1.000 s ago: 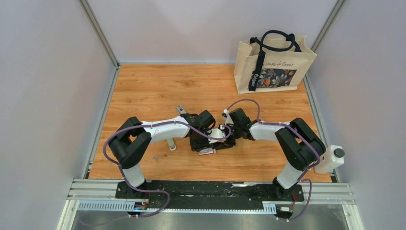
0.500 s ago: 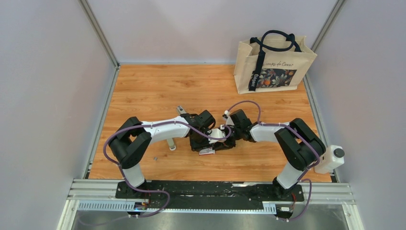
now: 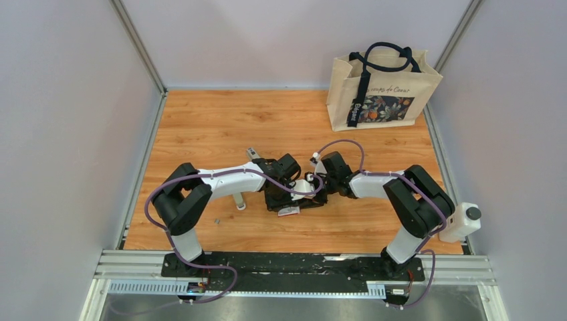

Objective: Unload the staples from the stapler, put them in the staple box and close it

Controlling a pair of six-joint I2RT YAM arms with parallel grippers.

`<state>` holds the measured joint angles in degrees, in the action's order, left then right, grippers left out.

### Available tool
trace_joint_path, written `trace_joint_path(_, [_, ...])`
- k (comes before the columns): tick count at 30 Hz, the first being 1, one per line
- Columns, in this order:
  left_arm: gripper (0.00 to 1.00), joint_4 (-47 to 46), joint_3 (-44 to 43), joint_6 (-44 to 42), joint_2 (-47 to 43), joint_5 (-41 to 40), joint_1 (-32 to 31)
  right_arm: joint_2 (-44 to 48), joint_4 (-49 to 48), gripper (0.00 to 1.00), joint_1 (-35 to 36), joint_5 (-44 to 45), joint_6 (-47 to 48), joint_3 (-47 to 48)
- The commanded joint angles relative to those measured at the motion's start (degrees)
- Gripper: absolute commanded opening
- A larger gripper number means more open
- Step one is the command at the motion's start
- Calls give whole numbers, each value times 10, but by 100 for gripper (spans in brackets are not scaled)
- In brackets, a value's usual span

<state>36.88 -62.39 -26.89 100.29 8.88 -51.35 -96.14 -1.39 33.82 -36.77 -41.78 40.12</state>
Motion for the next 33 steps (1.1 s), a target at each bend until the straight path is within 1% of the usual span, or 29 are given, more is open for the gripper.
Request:
trace_joint_path(1, [47,-15,-20,10,10,7,-8,2,-51,37,3,-29,-20,0])
trace_joint_path(19, [47,-17,-41,12,23,11,-9,-27,-74,37,22,-34,-38,16])
trace_joint_path(24, [47,-14,-41,8,25,5,-9,-17,-38,39,22,-24,-18,17])
trace_joint_path(26, [47,-6,-34,5,20,0,-9,-3,-21,46,18,-20,-6,13])
trace_joint_path(27, [49,-4,-31,4,17,-4,-9,2,-15,57,15,-20,-2,11])
trace_joint_path(29, [52,0,-19,0,4,-15,-7,13,5,71,5,-16,10,7])
trace_joint_path(30, [57,0,-13,3,-2,-21,-6,26,11,75,2,-15,14,6])
trace_joint_path(32, [60,4,-4,4,-25,-27,-1,38,42,84,-10,-10,27,7])
trace_joint_path(33, [63,4,-3,4,-33,-29,1,52,52,87,-13,-8,31,8])
